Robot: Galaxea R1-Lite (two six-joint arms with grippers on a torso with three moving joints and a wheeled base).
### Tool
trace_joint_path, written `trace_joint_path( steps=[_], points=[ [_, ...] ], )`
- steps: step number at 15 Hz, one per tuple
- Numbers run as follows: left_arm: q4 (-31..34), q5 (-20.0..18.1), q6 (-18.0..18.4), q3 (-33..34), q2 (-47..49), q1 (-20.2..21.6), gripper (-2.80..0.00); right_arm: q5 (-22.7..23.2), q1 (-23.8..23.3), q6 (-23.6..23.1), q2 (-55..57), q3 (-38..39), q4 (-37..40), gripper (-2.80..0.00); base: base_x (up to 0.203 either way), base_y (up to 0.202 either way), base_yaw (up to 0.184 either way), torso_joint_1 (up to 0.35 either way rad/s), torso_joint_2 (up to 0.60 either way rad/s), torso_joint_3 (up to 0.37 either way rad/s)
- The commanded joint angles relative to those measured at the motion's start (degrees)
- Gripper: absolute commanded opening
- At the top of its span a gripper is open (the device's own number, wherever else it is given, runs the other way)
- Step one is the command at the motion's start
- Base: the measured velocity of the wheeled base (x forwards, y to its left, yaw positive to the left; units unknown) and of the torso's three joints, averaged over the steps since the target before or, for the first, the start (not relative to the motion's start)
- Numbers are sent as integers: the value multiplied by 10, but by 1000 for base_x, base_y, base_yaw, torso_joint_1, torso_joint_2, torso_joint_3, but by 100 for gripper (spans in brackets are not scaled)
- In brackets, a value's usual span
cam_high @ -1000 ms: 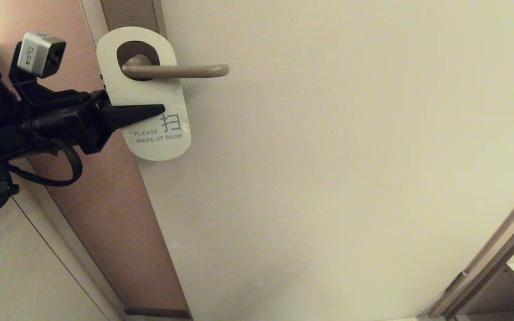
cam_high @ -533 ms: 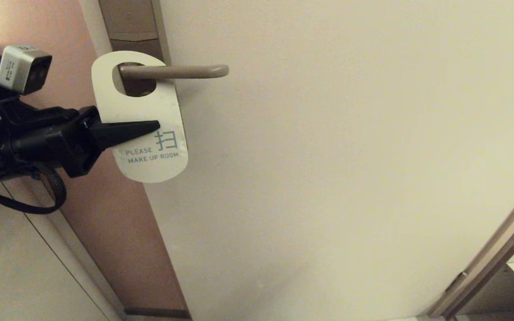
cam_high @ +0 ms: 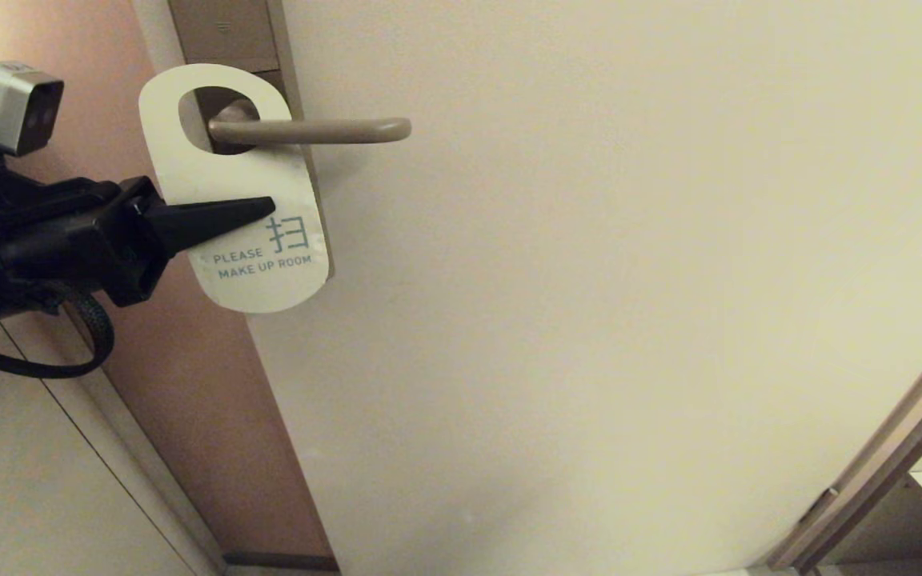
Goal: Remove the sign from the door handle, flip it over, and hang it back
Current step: Take down the sign
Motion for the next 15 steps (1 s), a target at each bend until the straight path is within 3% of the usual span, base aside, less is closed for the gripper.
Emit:
trace_joint_path(
  steps=[1,15],
  points=[
    [-2,-4,-1,-1,-5,0,-280,0,0,0,0,0,0,-280,0,0,0,0,0,0],
    [157,57,4,4,-67,1,-280,0,0,0,0,0,-1,-280,0,0,0,0,0,0]
  ],
)
